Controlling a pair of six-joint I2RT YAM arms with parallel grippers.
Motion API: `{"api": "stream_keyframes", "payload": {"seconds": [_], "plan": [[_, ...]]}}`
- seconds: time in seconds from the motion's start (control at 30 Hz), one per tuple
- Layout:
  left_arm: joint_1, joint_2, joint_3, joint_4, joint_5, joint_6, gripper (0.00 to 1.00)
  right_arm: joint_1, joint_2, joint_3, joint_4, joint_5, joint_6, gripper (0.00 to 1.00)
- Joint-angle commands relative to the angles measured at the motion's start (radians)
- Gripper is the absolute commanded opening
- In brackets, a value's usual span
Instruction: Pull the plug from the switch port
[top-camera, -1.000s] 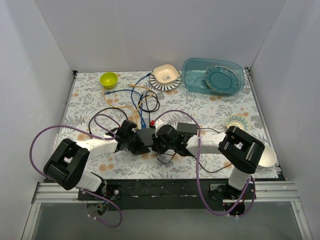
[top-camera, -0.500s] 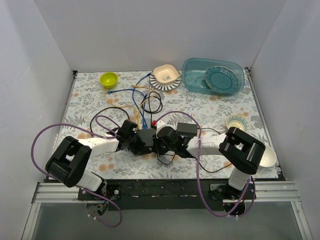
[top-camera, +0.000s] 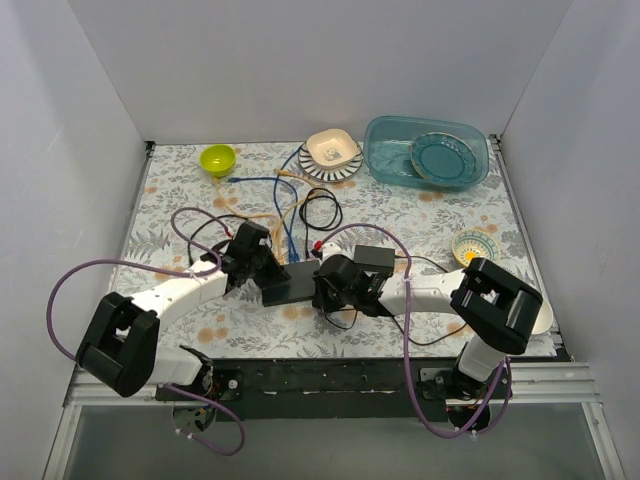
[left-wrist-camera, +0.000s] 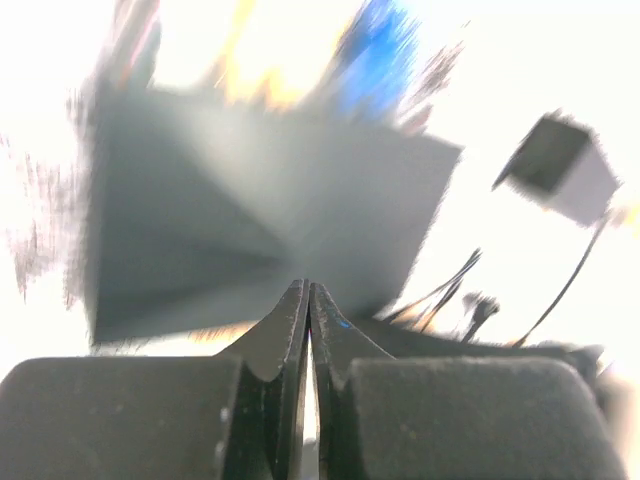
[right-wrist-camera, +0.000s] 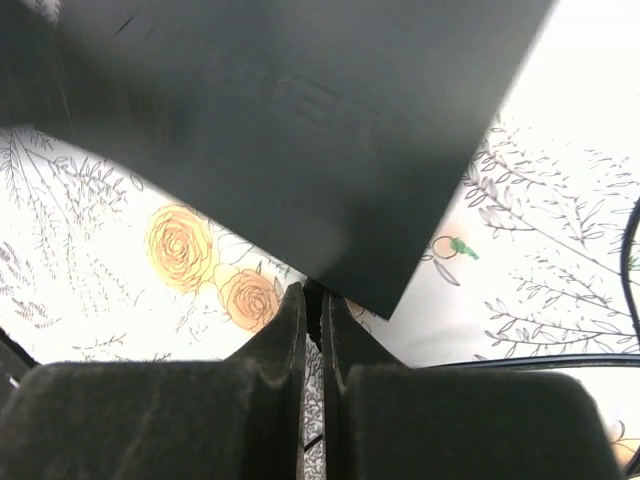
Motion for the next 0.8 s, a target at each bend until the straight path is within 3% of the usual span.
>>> {"api": "stream_keyframes", "payload": {"seconds": [0.0, 0.17, 0.33, 0.5, 0.77], "plan": [[0.031, 0.044, 0.17, 0.087, -0.243, 0.087, 0.02, 0.031, 0.084, -0.044, -0.343, -0.085, -0.028, 0.01], [0.032, 0.269, 0.348, 0.06, -0.322, 0.181, 0.03, 0.022, 0.102, -0.031, -0.362, -0.074, -0.042, 0.01], [0.037, 0.401, 0.417, 0.055, -0.236, 0.219, 0.03, 0.008, 0.117, -0.01, -0.389, -0.045, -0.062, 0.01], [0.038, 0.363, 0.311, 0.081, -0.182, 0.187, 0.01, -0.039, 0.163, 0.066, -0.405, -0.02, -0.129, 0.01], [0.04, 0.268, 0.193, 0.052, -0.222, 0.158, 0.01, -0.092, 0.266, 0.243, -0.432, -0.014, -0.228, 0.01]]}}
